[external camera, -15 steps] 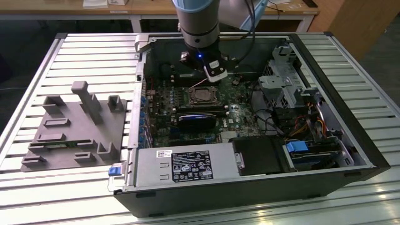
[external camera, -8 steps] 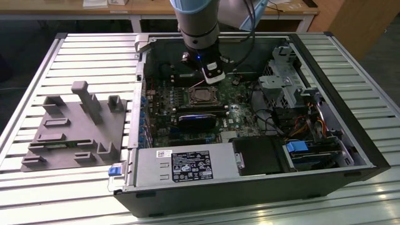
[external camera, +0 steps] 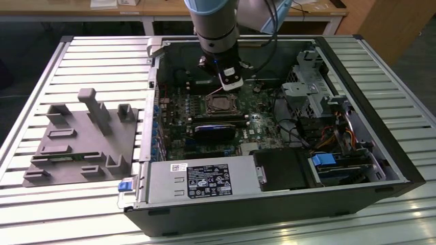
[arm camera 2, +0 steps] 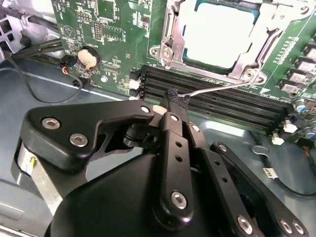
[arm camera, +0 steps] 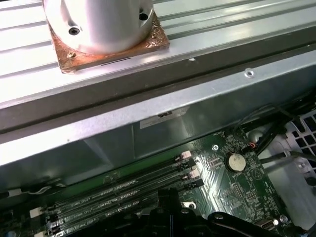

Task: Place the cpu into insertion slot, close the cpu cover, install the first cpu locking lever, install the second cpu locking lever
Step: 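Install the first cpu locking lever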

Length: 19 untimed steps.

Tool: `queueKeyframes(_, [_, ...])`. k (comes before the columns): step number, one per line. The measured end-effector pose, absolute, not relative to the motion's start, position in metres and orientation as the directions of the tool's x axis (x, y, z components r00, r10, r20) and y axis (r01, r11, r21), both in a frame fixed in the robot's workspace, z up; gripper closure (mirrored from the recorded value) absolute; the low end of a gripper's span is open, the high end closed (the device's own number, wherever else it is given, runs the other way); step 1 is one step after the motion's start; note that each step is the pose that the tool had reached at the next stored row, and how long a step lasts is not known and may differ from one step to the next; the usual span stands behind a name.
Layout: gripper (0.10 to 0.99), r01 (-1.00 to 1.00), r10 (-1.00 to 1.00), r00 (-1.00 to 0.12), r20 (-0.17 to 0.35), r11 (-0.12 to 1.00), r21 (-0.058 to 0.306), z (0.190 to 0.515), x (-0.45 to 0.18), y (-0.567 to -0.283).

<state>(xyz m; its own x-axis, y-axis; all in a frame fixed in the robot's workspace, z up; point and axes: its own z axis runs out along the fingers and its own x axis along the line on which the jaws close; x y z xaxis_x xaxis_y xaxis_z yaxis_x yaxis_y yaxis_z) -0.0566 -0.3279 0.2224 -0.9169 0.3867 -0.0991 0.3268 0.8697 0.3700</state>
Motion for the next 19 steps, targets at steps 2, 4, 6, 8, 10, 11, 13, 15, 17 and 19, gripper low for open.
queueKeyframes(2, [0.984,0.331,0.392,-0.915,-0.099,0.868,0.37,0.2219,-0.0566,-0.3264])
queueKeyframes(4, [0.984,0.338,0.399,-0.912,-0.099,0.866,0.369,0.2212,-0.0566,-0.3256])
queueKeyframes(6, [0.984,0.349,0.41,-0.907,-0.1,0.862,0.368,0.2204,-0.0565,-0.3254])
queueKeyframes(8, [0.984,0.373,0.435,-0.895,-0.101,0.852,0.367,0.2186,-0.0558,-0.3252])
queueKeyframes(10, [0.984,0.384,0.446,-0.889,-0.101,0.847,0.367,0.2174,-0.0556,-0.3249])
queueKeyframes(11, [0.984,0.389,0.451,-0.887,-0.101,0.845,0.367,0.2169,-0.0555,-0.3247])
queueKeyframes(13, [0.984,0.397,0.461,-0.882,-0.101,0.841,0.367,0.2159,-0.0553,-0.3242])
queueKeyframes(15, [0.984,0.404,0.468,-0.878,-0.101,0.838,0.366,0.2151,-0.0553,-0.3234])
queueKeyframes(17, [0.984,0.41,0.474,-0.875,-0.101,0.835,0.366,0.2143,-0.0552,-0.3225])
queueKeyframes(19, [0.984,0.416,0.48,-0.871,-0.101,0.833,0.365,0.2136,-0.0552,-0.3215])
